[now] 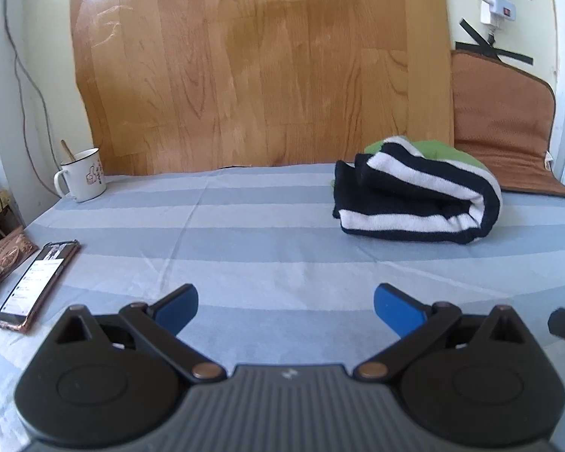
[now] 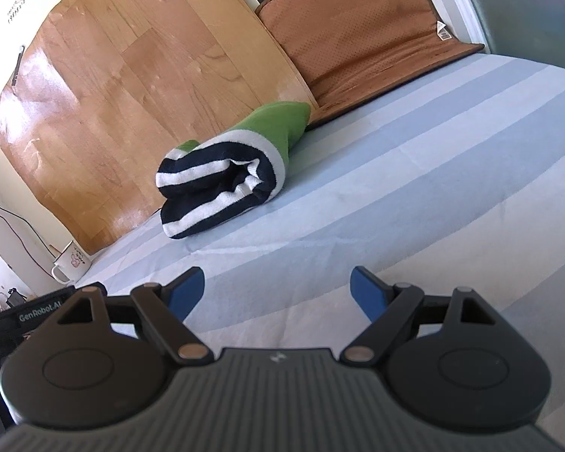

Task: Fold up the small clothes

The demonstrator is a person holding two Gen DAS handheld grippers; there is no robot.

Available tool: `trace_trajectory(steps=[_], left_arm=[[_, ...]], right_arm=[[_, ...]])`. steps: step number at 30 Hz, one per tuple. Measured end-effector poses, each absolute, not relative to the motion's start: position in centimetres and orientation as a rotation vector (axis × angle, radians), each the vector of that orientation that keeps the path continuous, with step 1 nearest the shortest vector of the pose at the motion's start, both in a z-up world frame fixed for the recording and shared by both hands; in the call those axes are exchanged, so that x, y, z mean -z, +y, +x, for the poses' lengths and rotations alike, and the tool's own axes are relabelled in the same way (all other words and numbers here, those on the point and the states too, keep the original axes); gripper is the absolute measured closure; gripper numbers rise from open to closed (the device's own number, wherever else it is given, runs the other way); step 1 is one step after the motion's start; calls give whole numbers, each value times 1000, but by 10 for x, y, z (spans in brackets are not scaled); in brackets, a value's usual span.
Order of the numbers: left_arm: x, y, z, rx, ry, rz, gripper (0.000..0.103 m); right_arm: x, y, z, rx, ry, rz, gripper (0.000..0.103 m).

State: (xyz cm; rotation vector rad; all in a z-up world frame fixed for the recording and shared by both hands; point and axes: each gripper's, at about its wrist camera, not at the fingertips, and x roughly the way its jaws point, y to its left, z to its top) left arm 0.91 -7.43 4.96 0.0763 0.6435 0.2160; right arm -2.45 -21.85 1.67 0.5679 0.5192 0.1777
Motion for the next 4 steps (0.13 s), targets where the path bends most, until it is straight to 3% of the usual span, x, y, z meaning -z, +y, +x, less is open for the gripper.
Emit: trace_trajectory(steps=[4], left_arm=[[-45,-77,12,-195,655,91,0]], right_arm=[[-19,-217,-21,-181,507,543,16]])
